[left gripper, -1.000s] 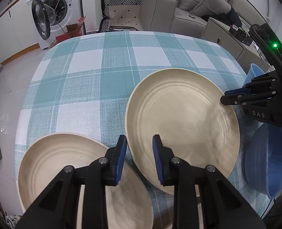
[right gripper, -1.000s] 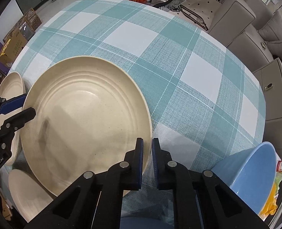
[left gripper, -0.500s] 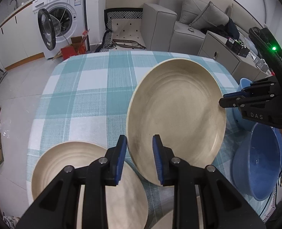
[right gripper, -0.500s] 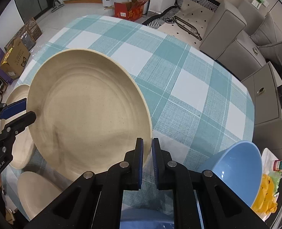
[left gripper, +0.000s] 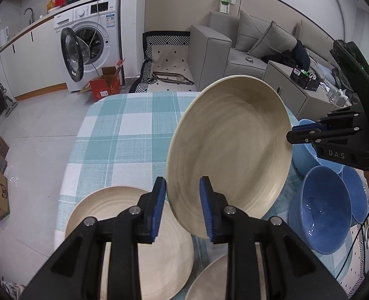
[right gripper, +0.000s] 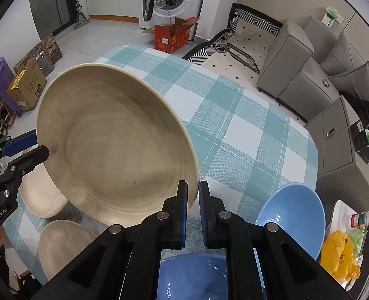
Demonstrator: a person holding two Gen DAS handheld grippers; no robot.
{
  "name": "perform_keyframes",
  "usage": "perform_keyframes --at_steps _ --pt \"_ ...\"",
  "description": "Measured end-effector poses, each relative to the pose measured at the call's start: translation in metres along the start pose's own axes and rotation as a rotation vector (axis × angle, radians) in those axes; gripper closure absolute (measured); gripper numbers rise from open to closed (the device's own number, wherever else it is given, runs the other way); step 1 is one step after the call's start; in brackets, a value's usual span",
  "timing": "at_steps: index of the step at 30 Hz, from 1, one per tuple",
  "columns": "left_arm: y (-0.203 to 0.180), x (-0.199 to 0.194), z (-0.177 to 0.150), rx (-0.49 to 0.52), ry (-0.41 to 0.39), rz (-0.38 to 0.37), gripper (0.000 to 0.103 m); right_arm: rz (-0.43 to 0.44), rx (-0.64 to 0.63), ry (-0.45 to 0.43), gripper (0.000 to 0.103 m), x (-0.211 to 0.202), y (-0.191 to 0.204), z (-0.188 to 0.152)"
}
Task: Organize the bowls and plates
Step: 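Lift the cream plate by its rim with the left gripper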
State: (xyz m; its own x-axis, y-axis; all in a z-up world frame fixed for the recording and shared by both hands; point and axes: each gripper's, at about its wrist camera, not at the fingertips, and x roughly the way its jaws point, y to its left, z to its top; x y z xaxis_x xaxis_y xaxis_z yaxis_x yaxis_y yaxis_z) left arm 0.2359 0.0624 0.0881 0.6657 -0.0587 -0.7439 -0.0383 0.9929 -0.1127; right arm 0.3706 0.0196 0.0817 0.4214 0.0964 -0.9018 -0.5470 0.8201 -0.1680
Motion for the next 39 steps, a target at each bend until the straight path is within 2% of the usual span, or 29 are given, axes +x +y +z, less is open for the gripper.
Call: perform_keyframes --at_steps 11,19,26,39 --pt "-0.001 -0.05 -0.016 -0.004 -0.081 0.005 0.077 -0.022 -0.038 -0.071 0.093 -0.054 0.024 -0.022" --pt "-0.003 -0.071 -0.031 0.011 -0.109 0.01 0.077 -0.029 -0.053 -0.106 0.093 -0.082 0.041 -0.043" --pt "-0.006 -0.081 -0.047 0.021 -0.119 0.011 0.077 -0.025 -0.06 -0.121 0.093 -0.09 0.051 -0.064" --pt "-0.01 -0.09 -0.074 0.029 -0.11 0.011 0.077 -0.01 -0.093 -0.093 0.093 -0.086 0.06 -0.09"
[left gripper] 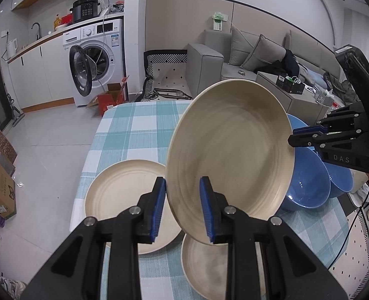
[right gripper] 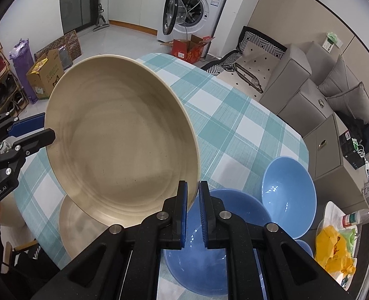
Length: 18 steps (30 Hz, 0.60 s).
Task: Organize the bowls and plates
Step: 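Carry the held plate over another cream plate with the left gripper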
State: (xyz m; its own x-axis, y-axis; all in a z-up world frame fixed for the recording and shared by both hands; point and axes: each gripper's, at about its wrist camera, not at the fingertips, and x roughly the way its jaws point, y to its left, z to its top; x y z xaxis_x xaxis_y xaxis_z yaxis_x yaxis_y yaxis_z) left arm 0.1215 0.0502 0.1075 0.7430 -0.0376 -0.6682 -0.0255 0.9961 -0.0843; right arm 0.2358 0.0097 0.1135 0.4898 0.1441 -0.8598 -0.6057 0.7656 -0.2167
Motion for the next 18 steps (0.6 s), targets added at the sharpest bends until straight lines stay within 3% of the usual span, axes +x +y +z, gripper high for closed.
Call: perform_keyframes --at_steps 18 --pt "0.002 -0.002 -0.025 0.002 0.046 0.004 0.077 0.041 -0.057 0.045 0.093 0.014 0.022 -0.022"
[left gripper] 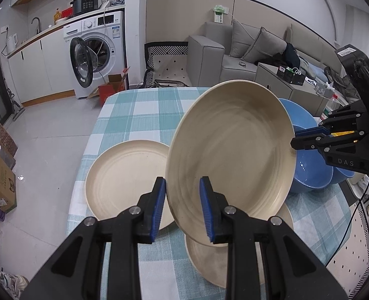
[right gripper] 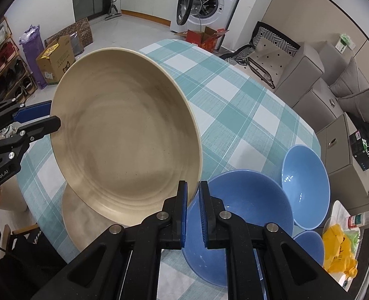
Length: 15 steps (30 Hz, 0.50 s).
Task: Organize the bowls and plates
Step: 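Carry the held plate over another cream plate with the left gripper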
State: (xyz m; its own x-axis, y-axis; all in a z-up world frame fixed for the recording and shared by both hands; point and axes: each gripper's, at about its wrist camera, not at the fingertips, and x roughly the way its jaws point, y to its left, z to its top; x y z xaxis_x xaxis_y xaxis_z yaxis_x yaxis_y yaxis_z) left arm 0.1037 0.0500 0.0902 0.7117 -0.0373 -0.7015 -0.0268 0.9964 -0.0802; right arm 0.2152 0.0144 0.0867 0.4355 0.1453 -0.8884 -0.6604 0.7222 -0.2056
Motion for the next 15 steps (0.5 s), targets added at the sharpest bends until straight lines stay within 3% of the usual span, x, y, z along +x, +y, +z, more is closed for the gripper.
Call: perform_keyframes --at_steps 15 --pt "-0.004 0.006 -0.019 0.012 0.049 0.003 0.077 0.012 -0.039 0.037 0.093 0.012 0.017 -0.026"
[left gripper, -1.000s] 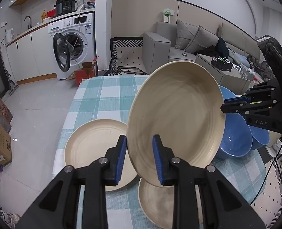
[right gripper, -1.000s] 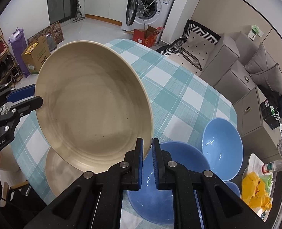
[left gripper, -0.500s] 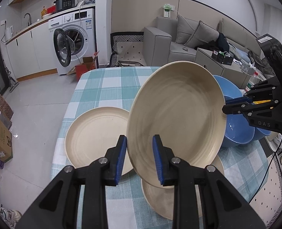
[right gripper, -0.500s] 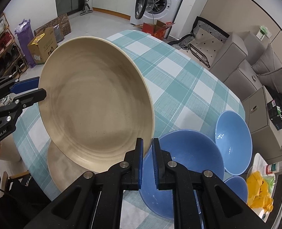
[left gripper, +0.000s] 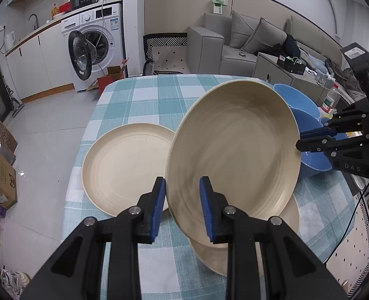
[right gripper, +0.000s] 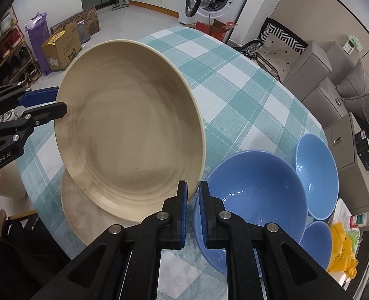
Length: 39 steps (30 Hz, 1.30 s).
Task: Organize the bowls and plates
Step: 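Carry the held plate over another cream plate with the left gripper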
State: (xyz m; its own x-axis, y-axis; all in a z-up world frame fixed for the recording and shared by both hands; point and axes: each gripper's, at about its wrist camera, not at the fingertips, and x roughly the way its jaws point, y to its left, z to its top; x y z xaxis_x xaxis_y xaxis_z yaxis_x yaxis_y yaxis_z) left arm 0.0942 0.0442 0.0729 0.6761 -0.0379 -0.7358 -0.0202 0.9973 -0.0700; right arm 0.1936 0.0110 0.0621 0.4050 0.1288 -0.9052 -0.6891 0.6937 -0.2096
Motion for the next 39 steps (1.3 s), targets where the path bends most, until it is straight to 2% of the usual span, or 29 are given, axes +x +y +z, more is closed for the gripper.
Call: perform_keyframes --at_steps 27,39 --pt "-0.005 0.011 -0.024 0.027 0.055 -0.011 0.077 0.041 -0.013 0.041 0.093 0.018 0.017 -0.033" --pt "-0.011 0.02 -0.03 0.047 0.076 -0.026 0.077 0.014 -0.017 0.046 0.093 0.026 0.021 -0.045"
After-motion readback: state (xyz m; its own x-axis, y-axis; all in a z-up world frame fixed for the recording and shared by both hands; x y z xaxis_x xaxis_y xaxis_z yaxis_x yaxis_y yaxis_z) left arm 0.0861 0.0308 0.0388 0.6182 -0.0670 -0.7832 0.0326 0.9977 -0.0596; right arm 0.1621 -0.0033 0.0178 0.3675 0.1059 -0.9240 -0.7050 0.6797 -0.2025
